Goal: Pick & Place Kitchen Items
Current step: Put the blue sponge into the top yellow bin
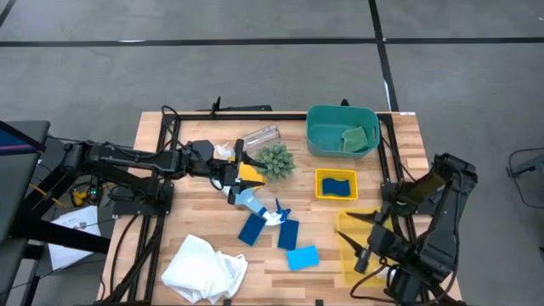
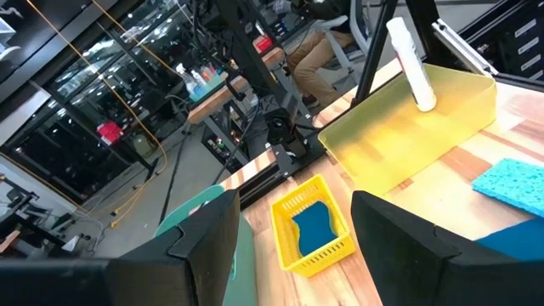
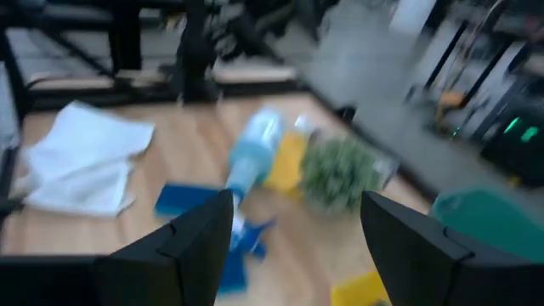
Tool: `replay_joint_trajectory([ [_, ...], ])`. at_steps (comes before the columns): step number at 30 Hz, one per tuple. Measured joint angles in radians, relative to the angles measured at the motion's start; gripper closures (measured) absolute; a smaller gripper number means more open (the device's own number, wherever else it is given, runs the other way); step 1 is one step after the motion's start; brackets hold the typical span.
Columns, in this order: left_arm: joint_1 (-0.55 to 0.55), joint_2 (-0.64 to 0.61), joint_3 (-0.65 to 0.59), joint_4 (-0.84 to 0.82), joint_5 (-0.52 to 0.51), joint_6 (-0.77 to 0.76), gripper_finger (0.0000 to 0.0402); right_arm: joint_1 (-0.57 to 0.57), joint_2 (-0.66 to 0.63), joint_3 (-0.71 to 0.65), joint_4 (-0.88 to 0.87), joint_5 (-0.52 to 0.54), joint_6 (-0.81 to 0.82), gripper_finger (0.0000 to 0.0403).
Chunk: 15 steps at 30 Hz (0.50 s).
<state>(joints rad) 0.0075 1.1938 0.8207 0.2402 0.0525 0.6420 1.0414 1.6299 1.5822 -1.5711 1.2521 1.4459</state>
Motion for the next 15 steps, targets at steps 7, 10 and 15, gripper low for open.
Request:
replay_joint_trajectory([
  [7,0.0,0.0,0.0,-0.001,0.0,-0.042,0.0179,-0.101,-0.008,0.0,0.0,0.11,-0.025,0.0154],
  [10,0.0,0.0,0.0,-0.002,-0.001,-0.054,0.0179,-0.145,-0.009,0.0,0.0,0.105,-0.044,0.0154],
  [15,0.0,0.0,0.0,-0.024,-0.025,-0.056,0.0179,-0.183,-0.015,0.0,0.0,0.098,-0.058,0.0154],
])
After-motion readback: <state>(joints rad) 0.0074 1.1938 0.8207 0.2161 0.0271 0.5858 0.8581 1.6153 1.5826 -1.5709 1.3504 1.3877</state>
